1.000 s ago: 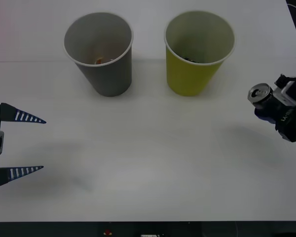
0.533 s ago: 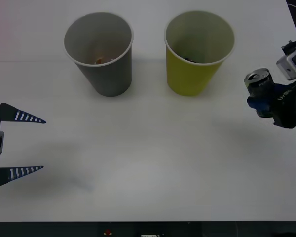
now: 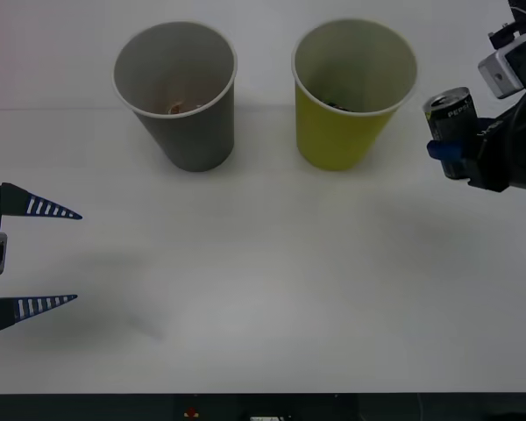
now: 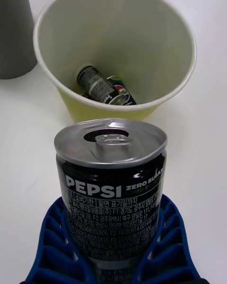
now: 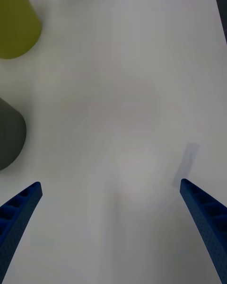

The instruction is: Put the can into the green bin and the plastic bottle into the gray bin

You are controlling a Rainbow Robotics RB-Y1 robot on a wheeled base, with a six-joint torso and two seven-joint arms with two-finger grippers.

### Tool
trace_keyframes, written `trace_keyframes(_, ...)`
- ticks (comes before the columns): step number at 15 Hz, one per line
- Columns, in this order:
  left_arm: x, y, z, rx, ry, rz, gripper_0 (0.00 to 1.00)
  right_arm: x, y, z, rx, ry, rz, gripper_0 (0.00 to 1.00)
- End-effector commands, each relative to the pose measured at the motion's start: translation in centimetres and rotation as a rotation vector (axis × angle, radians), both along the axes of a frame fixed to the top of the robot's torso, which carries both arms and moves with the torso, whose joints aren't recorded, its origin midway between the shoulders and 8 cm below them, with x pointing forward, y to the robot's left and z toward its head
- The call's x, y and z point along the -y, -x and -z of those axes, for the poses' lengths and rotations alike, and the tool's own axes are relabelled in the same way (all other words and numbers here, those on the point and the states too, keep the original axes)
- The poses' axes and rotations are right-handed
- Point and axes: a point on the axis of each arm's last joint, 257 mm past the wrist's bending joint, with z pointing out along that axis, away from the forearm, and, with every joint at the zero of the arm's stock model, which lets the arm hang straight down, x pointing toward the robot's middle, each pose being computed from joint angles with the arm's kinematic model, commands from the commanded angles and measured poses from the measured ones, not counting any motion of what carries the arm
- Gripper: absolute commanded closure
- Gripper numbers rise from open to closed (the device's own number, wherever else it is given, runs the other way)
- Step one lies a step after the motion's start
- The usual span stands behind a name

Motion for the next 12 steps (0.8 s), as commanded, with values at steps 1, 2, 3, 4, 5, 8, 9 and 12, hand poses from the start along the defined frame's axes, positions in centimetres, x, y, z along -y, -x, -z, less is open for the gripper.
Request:
trace_keyframes(1,0.0,0.0,0.0,0.0,0.0,0.0,0.0,-0.6,-1.5,-1.7,0.019,0.013,-0.022,1.0)
trace_keyframes(2,0.0,0.0,0.0,0.0,0.0,0.0,0.0,-1.0,-2.1,-2.4,0.028,0.021,-0.032,1.0)
trace_keyframes(3,0.0,0.0,0.0,0.0,0.0,0.0,0.0,-1.3,-2.9,-3.2,0.033,0.031,-0.04,1.0)
trace_keyframes(4,0.0,0.0,0.0,0.0,0.0,0.0,0.0,-1.6,-3.5,-3.9,0.038,0.042,-0.049,1.0)
trace_keyframes(5,0.0,0.0,0.0,0.0,0.0,0.0,0.0,-2.0,-4.1,-4.2,0.035,0.051,-0.058,1.0)
trace_keyframes(8,0.0,0.0,0.0,0.0,0.0,0.0,0.0,-3.0,-6.4,-5.7,0.028,0.056,-0.066,1.0)
trace_keyframes(9,0.0,0.0,0.0,0.0,0.0,0.0,0.0,-3.4,-7.0,-6.0,0.021,0.057,-0.07,1.0)
trace_keyframes(12,0.0,0.0,0.0,0.0,0.0,0.0,0.0,-4.5,-9.2,-6.2,-0.021,0.073,-0.073,1.0)
